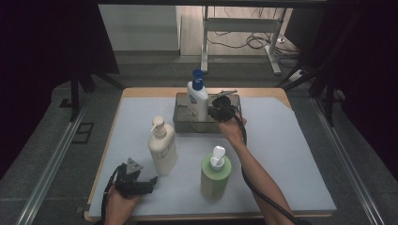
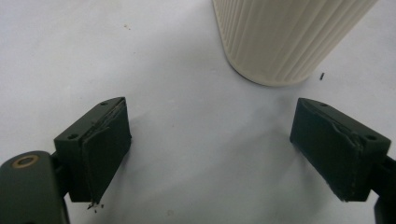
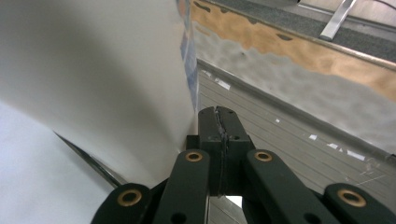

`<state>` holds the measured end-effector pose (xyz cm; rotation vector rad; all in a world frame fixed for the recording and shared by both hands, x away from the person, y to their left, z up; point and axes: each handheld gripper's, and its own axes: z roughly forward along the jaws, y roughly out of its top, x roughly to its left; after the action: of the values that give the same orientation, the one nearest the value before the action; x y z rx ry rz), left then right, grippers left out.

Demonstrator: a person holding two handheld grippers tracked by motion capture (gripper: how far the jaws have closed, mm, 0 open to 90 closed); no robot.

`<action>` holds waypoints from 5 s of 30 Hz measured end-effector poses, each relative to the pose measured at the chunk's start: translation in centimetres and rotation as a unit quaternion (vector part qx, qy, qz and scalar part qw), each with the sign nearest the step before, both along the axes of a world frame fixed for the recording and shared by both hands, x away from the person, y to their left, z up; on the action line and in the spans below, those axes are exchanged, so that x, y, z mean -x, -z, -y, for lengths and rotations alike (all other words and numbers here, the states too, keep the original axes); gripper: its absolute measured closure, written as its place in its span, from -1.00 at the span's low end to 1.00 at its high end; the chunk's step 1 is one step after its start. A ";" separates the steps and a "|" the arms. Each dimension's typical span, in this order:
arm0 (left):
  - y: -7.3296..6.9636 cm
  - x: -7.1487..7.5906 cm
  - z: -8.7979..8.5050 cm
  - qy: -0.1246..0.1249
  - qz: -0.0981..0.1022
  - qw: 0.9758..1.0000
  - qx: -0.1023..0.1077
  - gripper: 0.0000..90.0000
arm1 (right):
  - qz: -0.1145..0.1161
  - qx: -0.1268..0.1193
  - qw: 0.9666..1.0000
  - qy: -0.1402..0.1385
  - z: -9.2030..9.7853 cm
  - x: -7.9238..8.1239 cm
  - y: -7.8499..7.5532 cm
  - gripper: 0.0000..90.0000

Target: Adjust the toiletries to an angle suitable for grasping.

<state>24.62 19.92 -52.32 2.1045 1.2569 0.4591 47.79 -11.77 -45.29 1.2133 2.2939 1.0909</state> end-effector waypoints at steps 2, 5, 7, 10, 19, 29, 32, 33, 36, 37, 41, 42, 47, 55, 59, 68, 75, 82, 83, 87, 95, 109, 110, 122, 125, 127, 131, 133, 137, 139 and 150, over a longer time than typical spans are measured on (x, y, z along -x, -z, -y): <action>0.0 0.0 0.0 0.000 0.000 1.000 0.000 -0.73 | -0.001 0.003 1.000 0.001 0.0 -0.1 0.3 0.99; 0.0 0.0 0.0 0.000 0.000 1.000 0.000 -0.73 | -0.004 0.002 1.000 0.003 -0.1 -0.1 0.4 0.99; 0.0 0.0 0.0 0.000 0.000 1.000 0.000 -0.73 | -0.007 0.002 1.000 0.005 -0.2 -0.1 0.4 0.99; 0.0 0.0 0.0 0.000 0.000 1.000 0.000 -0.73 | -0.009 0.002 1.000 0.005 -0.2 -0.2 0.4 0.99; 0.0 0.0 0.0 0.000 0.000 1.000 0.000 -0.73 | -0.013 0.008 1.000 -0.004 -0.8 -0.2 0.7 0.99; 0.0 0.0 0.0 0.000 0.000 1.000 0.000 -0.73 | -0.018 0.015 1.000 -0.010 -1.6 -0.2 1.1 0.99; 0.0 0.0 0.0 0.000 0.000 1.000 0.000 -0.73 | -0.019 0.017 1.000 -0.010 -1.6 -0.2 1.1 0.99; 0.0 0.0 0.0 0.000 0.000 1.000 0.000 -0.73 | -0.019 0.018 1.000 -0.010 -1.7 -0.2 1.1 0.99; 0.0 0.0 0.0 0.000 0.000 1.000 0.000 -0.73 | -0.019 0.020 1.000 -0.011 -1.7 -0.2 1.1 0.99; 0.0 0.0 0.0 0.000 0.000 1.000 0.000 -0.73 | -0.019 0.019 1.000 -0.012 -1.7 -0.2 1.1 0.99; 0.0 0.0 0.0 0.000 0.000 1.000 0.000 -0.73 | -0.019 0.020 1.000 -0.014 -1.9 -0.2 1.1 0.98; 0.0 0.0 0.0 0.000 0.000 1.000 0.000 -0.73 | -0.019 0.019 1.000 -0.016 -2.0 -0.2 1.1 0.99; 0.0 0.0 0.0 0.000 0.000 1.000 0.000 -0.73 | -0.022 0.017 0.999 -0.019 -2.3 -0.2 1.1 0.99; 0.0 0.0 0.0 0.000 0.000 1.000 0.000 -0.73 | -0.024 0.013 0.999 -0.026 -3.0 -0.2 1.1 0.98; 0.0 0.0 0.0 0.000 0.000 1.000 0.000 -0.73 | -0.024 0.013 0.999 -0.027 -3.3 -0.2 1.2 0.98; 0.0 0.0 0.0 0.000 0.000 1.000 0.000 -0.73 | -0.023 0.013 0.999 -0.032 -3.9 -0.2 1.2 0.98; 0.0 0.0 0.0 0.000 0.000 1.000 0.000 -0.73 | -0.025 0.010 0.999 -0.035 -4.3 -0.2 1.1 0.98; 0.0 0.0 0.0 0.000 0.000 1.000 0.000 -0.73 | -0.029 0.015 0.998 -0.046 -4.7 0.0 1.5 0.98; 0.0 0.0 0.0 0.000 0.000 1.000 0.000 -0.73 | -0.028 0.016 0.998 -0.048 -4.8 0.0 1.5 0.98; 0.0 0.0 0.0 0.000 0.000 1.000 0.000 -0.73 | -0.031 0.014 0.998 -0.052 -5.0 0.1 1.6 0.98; 0.0 0.0 0.0 0.000 0.000 1.000 0.000 -0.73 | -0.031 0.010 0.998 -0.056 -5.3 0.3 1.3 0.98; 0.0 0.0 0.0 0.000 0.000 1.000 0.000 -0.73 | -0.027 0.007 0.997 -0.069 -5.7 0.5 1.1 0.97; 0.0 0.0 0.0 0.000 0.000 1.000 0.000 -0.73 | -0.028 0.007 0.997 -0.069 -5.7 0.5 1.1 0.97; 0.0 0.0 0.0 0.000 0.000 1.000 0.000 -0.73 | -0.021 0.001 0.997 -0.070 -4.9 0.5 0.6 0.41; 0.0 0.0 0.0 0.000 0.000 1.000 0.000 -0.73 | -0.018 -0.002 0.997 -0.072 -4.5 0.6 0.4 0.31; 0.0 0.0 0.0 0.000 0.000 1.000 0.000 -0.73 | -0.011 -0.004 0.997 -0.076 -4.0 0.7 0.1 0.15; 0.0 0.0 0.0 0.000 0.000 1.000 0.000 -0.73 | -0.011 -0.006 0.997 -0.079 -3.5 0.9 -0.2 0.03; 0.0 0.0 0.0 0.000 0.000 1.000 0.000 -0.73 | -0.006 -0.005 0.997 -0.082 -3.2 1.0 -0.5 -0.03; 0.0 0.0 0.0 0.000 0.000 1.000 0.000 -0.73 | -0.001 -0.004 0.996 -0.086 -2.6 1.4 -1.0 -0.11; 0.0 0.0 0.0 0.000 0.000 1.000 0.000 -0.73 | -0.004 -0.005 0.996 -0.090 -2.4 1.6 -1.2 -0.12; 0.0 0.0 0.0 -0.001 0.001 1.000 0.001 -0.73 | 0.013 -0.017 0.994 -0.106 -1.0 2.9 -2.2 -0.64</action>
<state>24.62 19.91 -52.34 2.1020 1.2572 0.4606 44.88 -10.80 -43.08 0.9783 2.4369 1.2131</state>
